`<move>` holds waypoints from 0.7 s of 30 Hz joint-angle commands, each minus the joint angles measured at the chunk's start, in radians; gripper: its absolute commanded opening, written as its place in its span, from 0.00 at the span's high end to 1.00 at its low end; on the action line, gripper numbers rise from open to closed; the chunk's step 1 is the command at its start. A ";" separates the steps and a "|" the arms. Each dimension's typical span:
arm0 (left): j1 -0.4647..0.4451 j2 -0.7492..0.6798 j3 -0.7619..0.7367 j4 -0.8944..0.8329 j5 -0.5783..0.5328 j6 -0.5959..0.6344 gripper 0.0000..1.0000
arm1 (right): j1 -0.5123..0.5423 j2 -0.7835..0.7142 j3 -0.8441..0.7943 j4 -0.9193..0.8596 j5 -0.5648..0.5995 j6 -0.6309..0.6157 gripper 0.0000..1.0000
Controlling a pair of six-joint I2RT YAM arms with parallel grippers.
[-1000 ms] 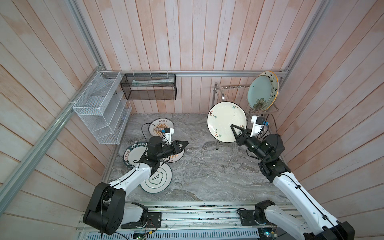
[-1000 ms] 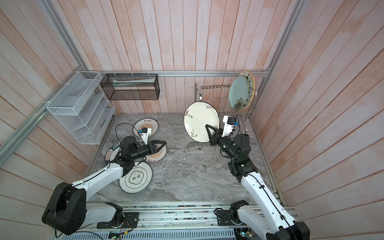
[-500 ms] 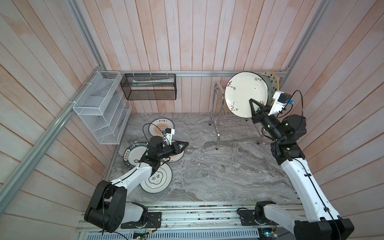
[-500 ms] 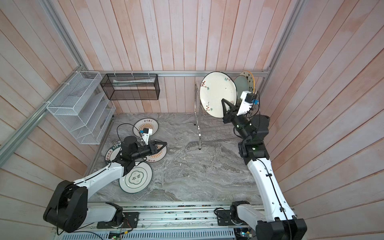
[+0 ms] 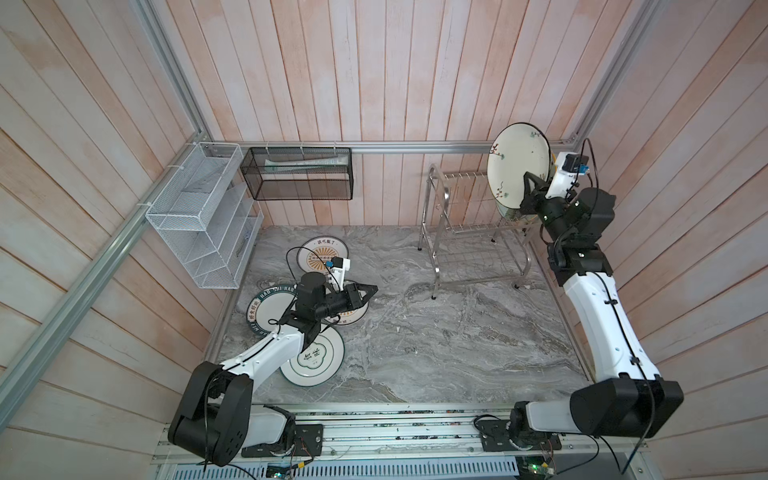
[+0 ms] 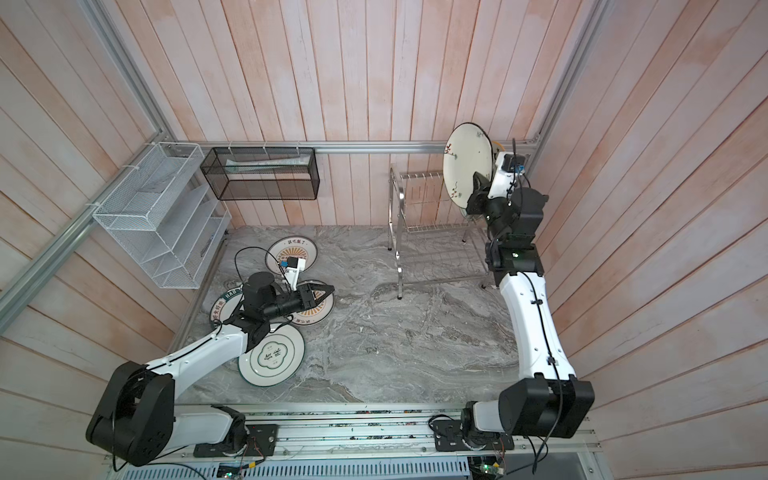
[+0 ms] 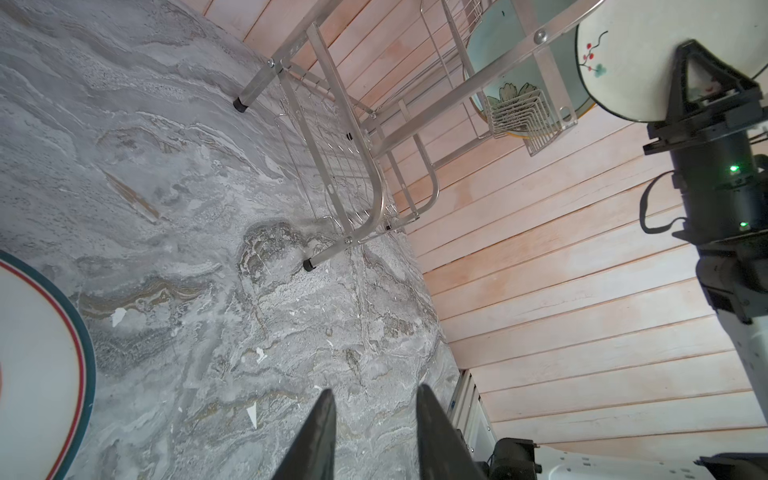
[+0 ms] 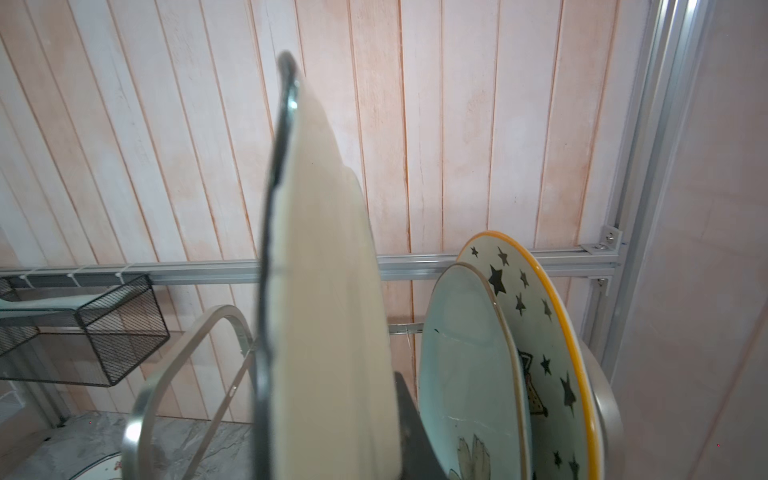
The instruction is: Load the plates into the dish rack
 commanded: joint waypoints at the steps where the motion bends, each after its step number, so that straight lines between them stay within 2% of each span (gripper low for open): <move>1: -0.004 -0.029 0.025 -0.028 0.002 0.029 0.66 | -0.003 0.027 0.100 0.062 0.074 -0.092 1.00; 8: -0.003 -0.086 0.023 -0.098 -0.029 0.071 0.65 | -0.005 0.134 0.175 0.026 0.143 -0.141 1.00; 21: -0.005 -0.085 0.009 -0.097 -0.029 0.068 0.65 | -0.008 0.200 0.180 0.023 0.144 -0.153 1.00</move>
